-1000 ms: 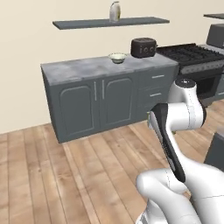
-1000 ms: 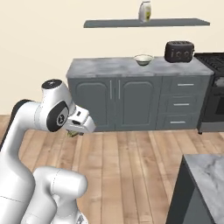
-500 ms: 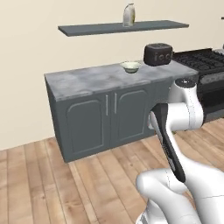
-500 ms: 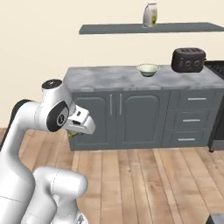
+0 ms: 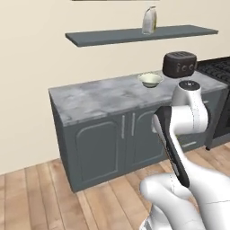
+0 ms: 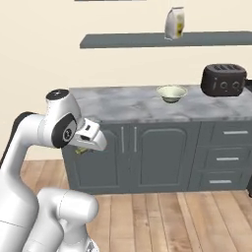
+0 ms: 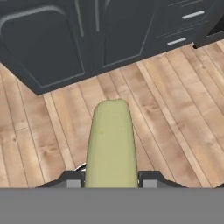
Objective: Pick the egg and butter from the fridge and place them by the bowl for mixing.
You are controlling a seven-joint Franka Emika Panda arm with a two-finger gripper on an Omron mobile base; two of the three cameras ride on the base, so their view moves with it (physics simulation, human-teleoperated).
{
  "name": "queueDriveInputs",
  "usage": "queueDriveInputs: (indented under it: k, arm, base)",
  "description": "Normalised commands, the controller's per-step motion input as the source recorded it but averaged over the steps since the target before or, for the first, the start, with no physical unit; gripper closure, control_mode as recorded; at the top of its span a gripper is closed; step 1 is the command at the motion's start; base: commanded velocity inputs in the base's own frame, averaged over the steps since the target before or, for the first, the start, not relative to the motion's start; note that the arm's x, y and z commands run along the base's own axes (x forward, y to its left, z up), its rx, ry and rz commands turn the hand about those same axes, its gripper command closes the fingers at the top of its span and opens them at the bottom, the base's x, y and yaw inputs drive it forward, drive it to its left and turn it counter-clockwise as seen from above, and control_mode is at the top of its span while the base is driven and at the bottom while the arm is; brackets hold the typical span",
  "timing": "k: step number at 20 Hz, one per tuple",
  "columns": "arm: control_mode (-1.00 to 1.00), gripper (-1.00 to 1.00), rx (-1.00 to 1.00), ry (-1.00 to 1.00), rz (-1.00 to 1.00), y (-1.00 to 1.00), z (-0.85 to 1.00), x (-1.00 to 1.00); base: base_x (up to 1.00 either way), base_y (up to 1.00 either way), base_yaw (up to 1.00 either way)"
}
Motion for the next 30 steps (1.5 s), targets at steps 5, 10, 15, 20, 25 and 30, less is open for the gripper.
queueDriveInputs:
  k: [5,10,15,20,25,30]
  arm:
    - [1.00,1.00,0.00,0.00,0.00,0.00,0.00,0.00]
    - [1.00,1.00,0.00,0.00,0.00,0.00,0.00,0.00]
    - [1.00,1.00,0.00,0.00,0.00,0.00,0.00,0.00]
    - [1.00,1.00,0.00,0.00,0.00,0.00,0.00,0.00]
    - [1.00,1.00,0.00,0.00,0.00,0.00,0.00,0.00]
    - [1.00,1.00,0.00,0.00,0.00,0.00,0.00,0.00]
  base:
    - [1.00,-0.86,0.14]
    - [1.00,-0.78,0.09]
    - [0.76,-0.67,0.13]
    - [0.32,-0.53,0.17]
    - [0.73,-0.43,0.20]
    - [0.42,-0.02,0.11]
